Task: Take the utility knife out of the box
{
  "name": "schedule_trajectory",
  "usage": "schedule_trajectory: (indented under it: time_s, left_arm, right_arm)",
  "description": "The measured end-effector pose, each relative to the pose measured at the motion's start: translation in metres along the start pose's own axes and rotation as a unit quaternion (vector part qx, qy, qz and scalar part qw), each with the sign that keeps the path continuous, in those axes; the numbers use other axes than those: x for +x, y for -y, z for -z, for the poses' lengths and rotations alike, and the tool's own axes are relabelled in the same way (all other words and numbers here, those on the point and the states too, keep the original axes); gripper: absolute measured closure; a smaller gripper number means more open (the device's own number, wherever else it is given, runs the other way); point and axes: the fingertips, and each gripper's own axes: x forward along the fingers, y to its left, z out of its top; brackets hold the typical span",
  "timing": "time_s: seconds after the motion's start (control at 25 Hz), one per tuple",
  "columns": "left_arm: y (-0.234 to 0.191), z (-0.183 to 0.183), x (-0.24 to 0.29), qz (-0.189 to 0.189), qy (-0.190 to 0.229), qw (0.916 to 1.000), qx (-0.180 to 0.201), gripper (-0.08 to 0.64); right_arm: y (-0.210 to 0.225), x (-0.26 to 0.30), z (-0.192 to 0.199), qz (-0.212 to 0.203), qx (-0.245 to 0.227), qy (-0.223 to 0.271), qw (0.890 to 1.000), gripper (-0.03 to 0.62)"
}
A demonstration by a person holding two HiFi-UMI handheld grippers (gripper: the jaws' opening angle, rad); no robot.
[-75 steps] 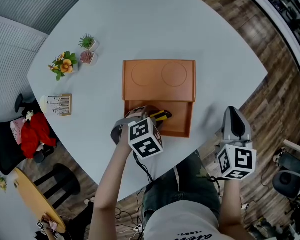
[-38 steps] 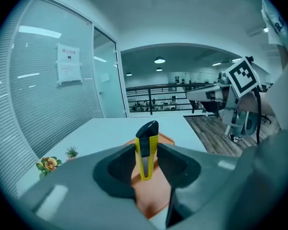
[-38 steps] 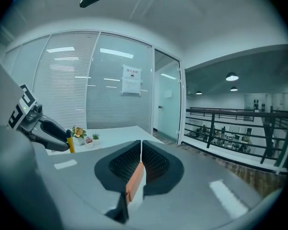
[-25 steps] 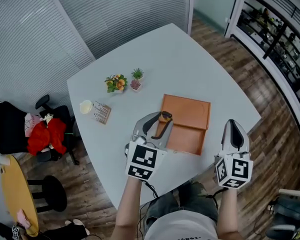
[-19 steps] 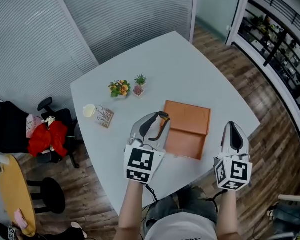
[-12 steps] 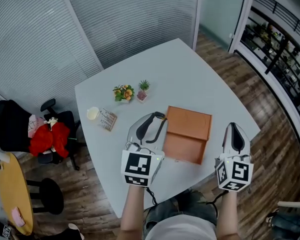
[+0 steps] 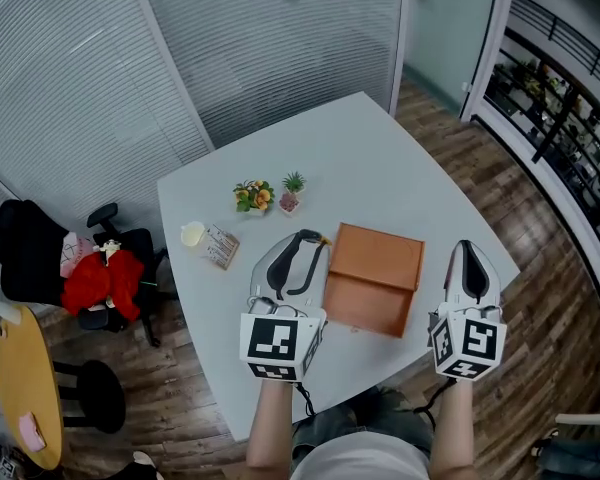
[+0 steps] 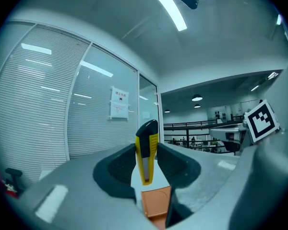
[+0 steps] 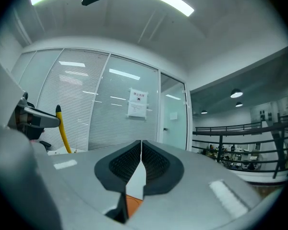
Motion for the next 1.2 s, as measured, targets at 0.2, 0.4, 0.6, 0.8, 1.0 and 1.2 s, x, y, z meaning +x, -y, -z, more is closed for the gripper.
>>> schedule_trajectory:
  time_s: [0.2, 0.4, 0.6, 0.8, 1.0, 1.2]
  left_arm:
    - [0.006, -0.003, -0.001, 0.003, 0.003, 1.0, -0.001, 0.416]
    - [0.01, -0.006, -0.001, 0.007, 0.004, 1.0, 0.002, 0.416]
    - [0.013, -0.008, -0.001, 0.008, 0.007, 0.9999, 0.003, 0.416]
    - [0.014, -0.007, -0.002, 0.01, 0.007, 0.9999, 0.004, 0.416]
    - [0.015, -0.007, -0.001, 0.01, 0.006, 0.9999, 0.005, 0.416]
    - [0.014, -0.007, 0.0, 0.009, 0.006, 0.9999, 0.009, 0.416]
  right_arm:
    - [-0.005, 0.0, -0.002, -0.007, 0.003, 0.001, 1.0, 0.558]
    - [-0.01, -0.001, -0.003, -0.011, 0.002, -0.001, 1.0, 0.563]
    - [-0.012, 0.0, -0.002, -0.013, 0.003, -0.003, 1.0, 0.568]
    - [-0.012, -0.001, -0.001, -0.013, 0.002, -0.003, 1.0, 0.568]
    - [-0.011, 0.001, -0.002, -0.012, 0.002, -0.003, 1.0, 0.568]
    - [-0.011, 0.003, -0.001, -0.013, 0.002, -0.005, 1.0, 0.568]
